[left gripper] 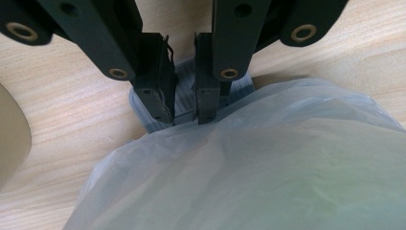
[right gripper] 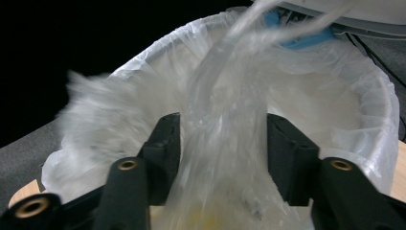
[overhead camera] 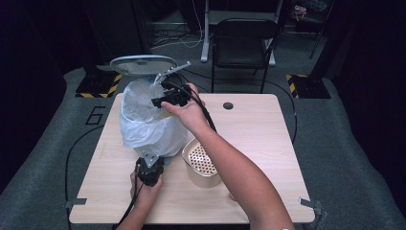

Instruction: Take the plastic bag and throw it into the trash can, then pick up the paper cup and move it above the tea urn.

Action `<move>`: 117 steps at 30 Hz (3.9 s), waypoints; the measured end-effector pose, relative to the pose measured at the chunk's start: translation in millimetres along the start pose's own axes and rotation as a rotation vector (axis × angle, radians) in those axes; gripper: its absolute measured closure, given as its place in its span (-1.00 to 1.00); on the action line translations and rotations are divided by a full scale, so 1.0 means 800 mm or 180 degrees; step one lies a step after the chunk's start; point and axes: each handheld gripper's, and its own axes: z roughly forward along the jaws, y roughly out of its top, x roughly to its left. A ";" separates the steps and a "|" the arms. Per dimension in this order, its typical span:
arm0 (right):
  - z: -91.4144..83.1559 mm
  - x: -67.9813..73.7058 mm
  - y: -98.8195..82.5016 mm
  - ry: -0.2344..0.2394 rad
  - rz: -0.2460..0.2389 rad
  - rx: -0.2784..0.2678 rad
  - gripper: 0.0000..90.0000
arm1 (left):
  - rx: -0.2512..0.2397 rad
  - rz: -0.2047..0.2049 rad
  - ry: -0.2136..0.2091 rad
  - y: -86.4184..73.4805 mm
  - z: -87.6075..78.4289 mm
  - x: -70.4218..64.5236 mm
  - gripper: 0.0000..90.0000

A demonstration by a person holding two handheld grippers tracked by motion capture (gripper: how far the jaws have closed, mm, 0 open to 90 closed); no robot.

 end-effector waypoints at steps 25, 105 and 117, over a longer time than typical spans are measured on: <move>-0.053 0.006 -0.008 0.0000 -0.0189 -0.0092 -0.02 | 0.0001 0.0016 0.0020 0.000 0.000 0.001 0.73; -0.185 -0.069 -0.310 -0.0297 0.0068 -0.0278 -0.26 | -0.0047 -0.0095 -0.0029 -0.002 0.002 -0.002 0.73; -0.180 -0.052 -0.357 -0.0179 -0.0022 -0.0148 -0.66 | -0.0040 -0.0089 -0.0029 -0.002 0.001 -0.002 0.73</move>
